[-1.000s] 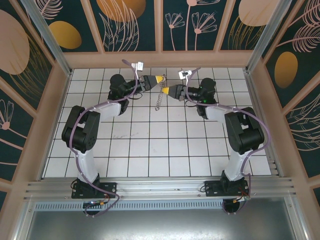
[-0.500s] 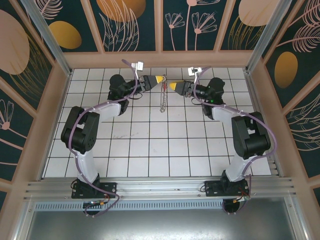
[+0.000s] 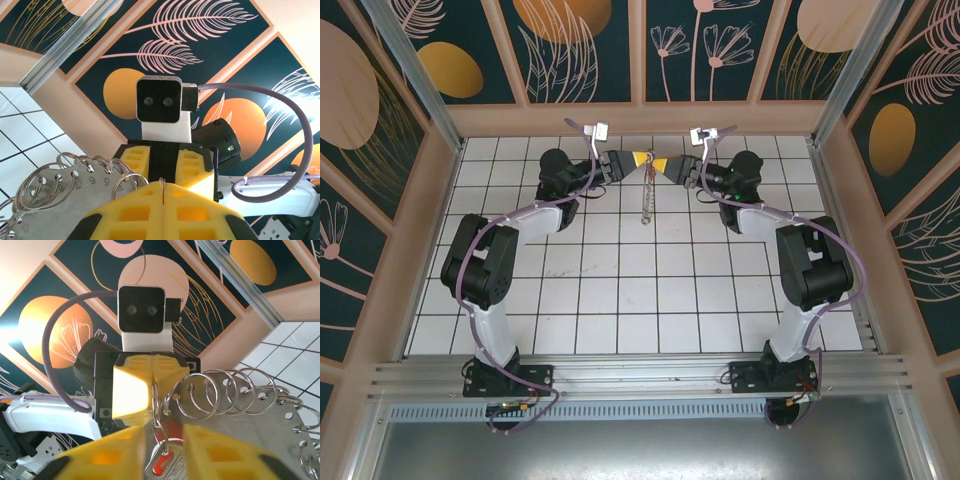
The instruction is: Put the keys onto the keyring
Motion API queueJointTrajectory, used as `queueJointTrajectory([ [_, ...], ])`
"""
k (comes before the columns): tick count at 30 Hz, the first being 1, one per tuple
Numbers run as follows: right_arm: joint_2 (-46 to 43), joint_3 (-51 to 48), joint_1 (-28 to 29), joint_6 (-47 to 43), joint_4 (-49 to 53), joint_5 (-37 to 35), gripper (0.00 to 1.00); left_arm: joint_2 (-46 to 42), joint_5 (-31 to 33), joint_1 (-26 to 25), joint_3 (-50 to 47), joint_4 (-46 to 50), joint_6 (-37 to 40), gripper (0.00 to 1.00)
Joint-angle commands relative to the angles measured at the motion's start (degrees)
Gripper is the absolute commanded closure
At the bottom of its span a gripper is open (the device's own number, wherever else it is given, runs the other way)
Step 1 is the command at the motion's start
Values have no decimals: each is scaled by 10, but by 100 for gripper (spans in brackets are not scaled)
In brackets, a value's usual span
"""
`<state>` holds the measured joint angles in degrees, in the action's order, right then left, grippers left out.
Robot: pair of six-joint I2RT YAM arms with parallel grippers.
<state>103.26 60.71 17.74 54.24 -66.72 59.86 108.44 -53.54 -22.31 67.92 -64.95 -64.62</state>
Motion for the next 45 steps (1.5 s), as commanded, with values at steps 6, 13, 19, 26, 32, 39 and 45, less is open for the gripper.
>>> queueJointTrajectory([
  [6, -3, -8, 4, 6, -45, 3, 100, -25, -2, -5, 6, -39, 1, 100],
  [13, -7, -16, 13, 7, -45, 7, 100, -28, 5, -5, 3, -40, 1, 100],
  [19, -7, -26, 32, -8, -33, 6, 100, -28, 9, -5, 3, -47, -2, 100],
  [26, 1, -16, 55, -5, -36, -2, 100, -28, 16, -8, -7, -56, -3, 100],
  [32, 0, -20, 59, -8, -30, -1, 100, -25, 28, -11, -15, -70, -13, 100],
  [39, -88, -97, 18, -39, 31, -50, 72, -31, 67, -12, -33, -96, -35, 100],
  [45, -173, -124, 8, -63, 116, -157, 70, -31, 113, -17, -54, -158, -91, 100],
])
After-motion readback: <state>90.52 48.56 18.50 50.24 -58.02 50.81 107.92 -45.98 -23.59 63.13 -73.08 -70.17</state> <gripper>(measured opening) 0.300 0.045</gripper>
